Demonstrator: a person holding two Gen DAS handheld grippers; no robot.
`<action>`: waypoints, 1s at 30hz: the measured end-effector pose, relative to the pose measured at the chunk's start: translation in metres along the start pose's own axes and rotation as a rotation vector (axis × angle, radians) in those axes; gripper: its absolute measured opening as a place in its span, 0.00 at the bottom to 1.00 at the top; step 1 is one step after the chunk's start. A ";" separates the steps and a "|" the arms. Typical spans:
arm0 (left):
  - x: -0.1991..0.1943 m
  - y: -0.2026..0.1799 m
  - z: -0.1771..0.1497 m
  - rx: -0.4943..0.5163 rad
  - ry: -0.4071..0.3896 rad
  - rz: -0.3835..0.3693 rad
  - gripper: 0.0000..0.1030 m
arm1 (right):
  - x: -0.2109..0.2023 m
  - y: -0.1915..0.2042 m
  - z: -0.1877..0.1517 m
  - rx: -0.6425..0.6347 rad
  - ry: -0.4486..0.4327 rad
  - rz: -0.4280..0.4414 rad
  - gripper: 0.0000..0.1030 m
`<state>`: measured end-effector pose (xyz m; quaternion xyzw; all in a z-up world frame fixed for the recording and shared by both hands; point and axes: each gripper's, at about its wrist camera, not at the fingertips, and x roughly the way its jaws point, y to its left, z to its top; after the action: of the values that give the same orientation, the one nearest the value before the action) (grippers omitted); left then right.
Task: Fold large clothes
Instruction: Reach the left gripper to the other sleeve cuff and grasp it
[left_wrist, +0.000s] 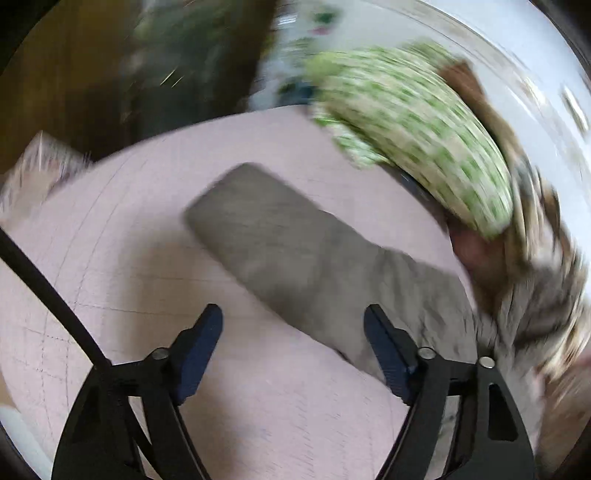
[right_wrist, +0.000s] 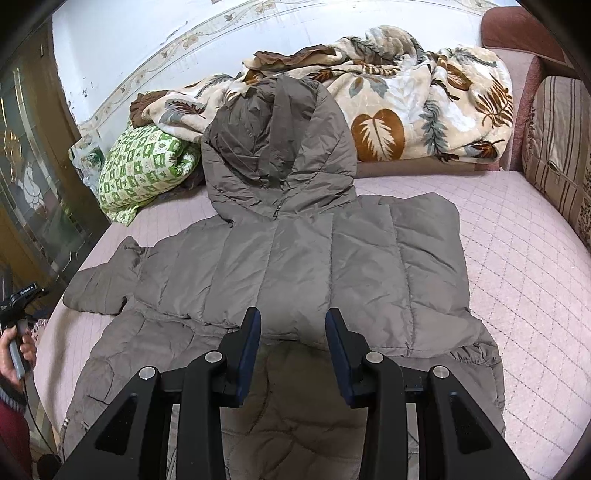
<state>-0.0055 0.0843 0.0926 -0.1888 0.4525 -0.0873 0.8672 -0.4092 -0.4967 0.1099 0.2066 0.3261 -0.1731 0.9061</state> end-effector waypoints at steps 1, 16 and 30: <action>0.004 0.020 0.008 -0.063 0.012 -0.027 0.62 | 0.000 0.001 0.000 -0.002 0.000 0.000 0.38; 0.070 0.103 0.039 -0.412 0.003 -0.242 0.30 | 0.018 0.003 -0.005 -0.010 0.035 -0.005 0.38; 0.105 0.082 0.056 -0.393 -0.100 -0.174 0.15 | 0.031 0.008 -0.008 -0.027 0.056 -0.019 0.38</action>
<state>0.0990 0.1393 0.0095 -0.3967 0.3992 -0.0625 0.8242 -0.3867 -0.4917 0.0858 0.1962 0.3556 -0.1713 0.8976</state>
